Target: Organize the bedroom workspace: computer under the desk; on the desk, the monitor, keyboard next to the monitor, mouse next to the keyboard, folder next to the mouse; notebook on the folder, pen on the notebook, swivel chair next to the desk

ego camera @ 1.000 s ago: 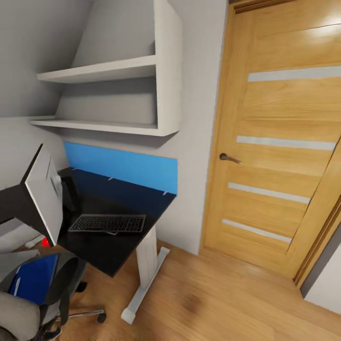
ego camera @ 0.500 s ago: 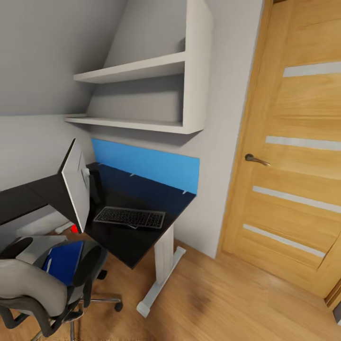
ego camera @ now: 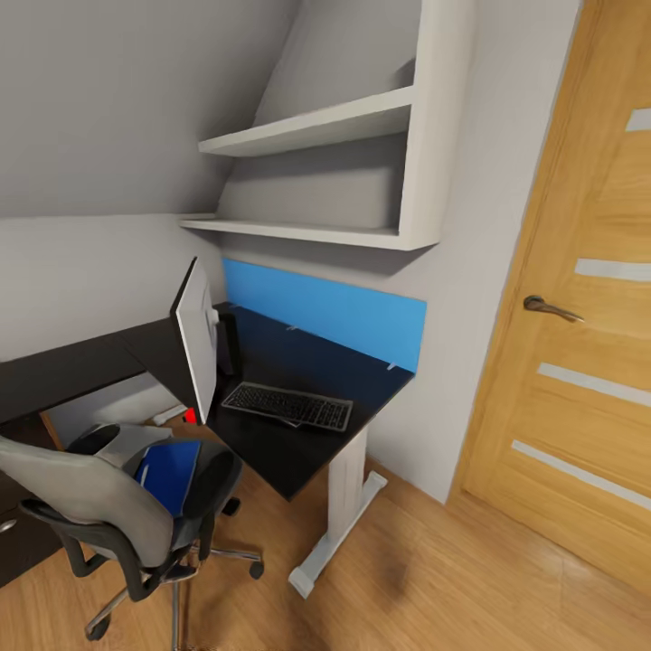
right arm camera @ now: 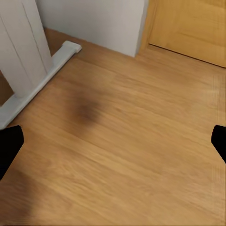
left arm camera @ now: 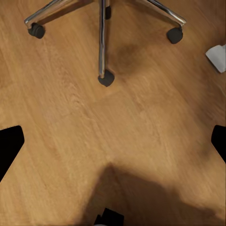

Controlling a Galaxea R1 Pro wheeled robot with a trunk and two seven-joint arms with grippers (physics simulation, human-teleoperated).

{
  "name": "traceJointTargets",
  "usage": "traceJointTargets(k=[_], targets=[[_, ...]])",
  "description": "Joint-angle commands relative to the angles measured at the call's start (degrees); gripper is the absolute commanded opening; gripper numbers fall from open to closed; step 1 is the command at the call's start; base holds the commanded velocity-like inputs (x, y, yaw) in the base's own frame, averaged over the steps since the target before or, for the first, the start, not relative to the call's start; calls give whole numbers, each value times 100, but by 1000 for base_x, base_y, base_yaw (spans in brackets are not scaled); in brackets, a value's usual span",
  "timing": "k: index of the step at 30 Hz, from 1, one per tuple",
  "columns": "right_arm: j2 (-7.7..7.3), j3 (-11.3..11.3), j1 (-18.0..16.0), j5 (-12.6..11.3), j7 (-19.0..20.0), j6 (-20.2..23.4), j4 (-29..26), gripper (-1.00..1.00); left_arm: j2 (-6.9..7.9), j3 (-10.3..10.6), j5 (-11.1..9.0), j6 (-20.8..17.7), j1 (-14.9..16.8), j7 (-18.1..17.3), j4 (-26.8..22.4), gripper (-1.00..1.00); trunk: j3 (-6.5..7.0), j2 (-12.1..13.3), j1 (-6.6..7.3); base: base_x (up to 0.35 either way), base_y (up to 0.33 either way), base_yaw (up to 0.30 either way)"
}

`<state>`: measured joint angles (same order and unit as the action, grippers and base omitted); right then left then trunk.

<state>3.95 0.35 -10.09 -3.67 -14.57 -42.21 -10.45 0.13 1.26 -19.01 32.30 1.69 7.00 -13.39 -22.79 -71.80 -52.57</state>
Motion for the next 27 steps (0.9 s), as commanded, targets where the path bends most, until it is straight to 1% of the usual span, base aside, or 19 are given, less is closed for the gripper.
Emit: traceJointTargets(k=[1,2,17,19,22,23,27], targets=[[1,8,-2,-37,7,-20,2,100,-1,15,16,13,5,41,3,100,-25,-45,-22,0,0,289],[1,7,-2,-37,7,-18,4,100,-2,15,18,13,6,46,3,100,-43,-85,-44,0,0,289],[1,9,-2,-37,7,-7,7,100,34,32,28,49,0,15,11,100,-43,-85,-44,0,0,289],[1,9,-2,-37,8,-7,7,100,37,38,64,48,-1,14,20,100,-43,-85,-44,0,0,289],[1,9,-2,-35,8,-7,7,100,39,34,203,48,-2,18,30,100,-43,-85,-44,-12,-9,289],[1,9,-2,-36,8,-7,7,100,40,33,289,44,-1,20,36,100,-43,-85,-44,-191,-141,289],[1,9,-2,-32,12,-7,7,100,40,31,312,41,0,21,38,100,-43,-85,-44,-236,-178,289]])
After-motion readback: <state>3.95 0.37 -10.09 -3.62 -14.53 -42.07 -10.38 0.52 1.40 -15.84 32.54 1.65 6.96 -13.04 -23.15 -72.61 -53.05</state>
